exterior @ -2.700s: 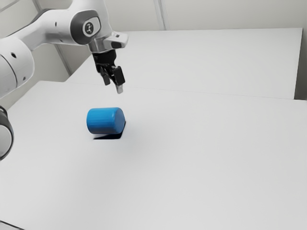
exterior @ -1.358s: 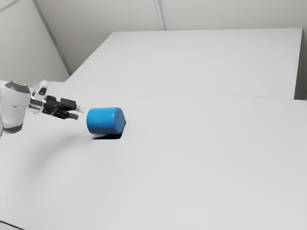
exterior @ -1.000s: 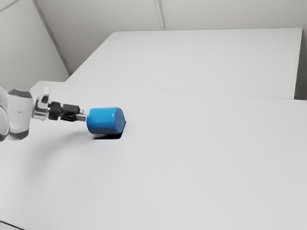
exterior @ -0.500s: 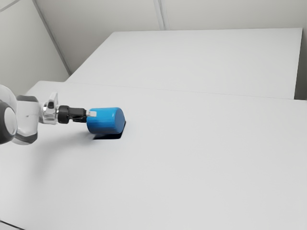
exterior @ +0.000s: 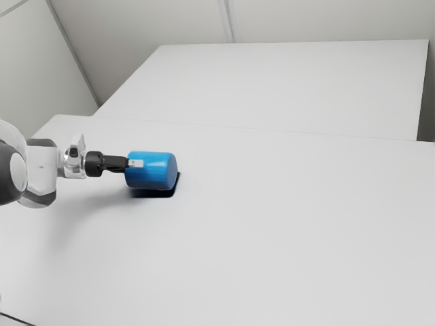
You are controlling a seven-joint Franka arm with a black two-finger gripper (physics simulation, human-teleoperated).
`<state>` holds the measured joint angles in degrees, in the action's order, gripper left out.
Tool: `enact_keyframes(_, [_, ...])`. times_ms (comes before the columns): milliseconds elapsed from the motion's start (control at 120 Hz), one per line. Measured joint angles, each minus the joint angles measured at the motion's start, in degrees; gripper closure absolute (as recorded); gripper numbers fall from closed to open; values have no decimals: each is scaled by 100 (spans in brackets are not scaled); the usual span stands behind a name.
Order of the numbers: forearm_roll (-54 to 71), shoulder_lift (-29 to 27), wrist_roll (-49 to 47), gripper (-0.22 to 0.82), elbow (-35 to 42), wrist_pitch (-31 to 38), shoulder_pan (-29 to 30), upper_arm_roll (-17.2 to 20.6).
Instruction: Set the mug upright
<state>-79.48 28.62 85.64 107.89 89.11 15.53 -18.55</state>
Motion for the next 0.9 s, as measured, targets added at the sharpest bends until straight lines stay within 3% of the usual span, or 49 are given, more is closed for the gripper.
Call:
enact_keyframes(292, [-34,-6,118,68,6,-54,-23,1])
enact_keyframes(533, [-37,-100,181,76,5,-4,-49,22])
enact_keyframes(717, [352,-824,178,78,27,528,-320,489])
enact_keyframes(900, [2256,-1919,-294,79,362,1845,-1383,688])
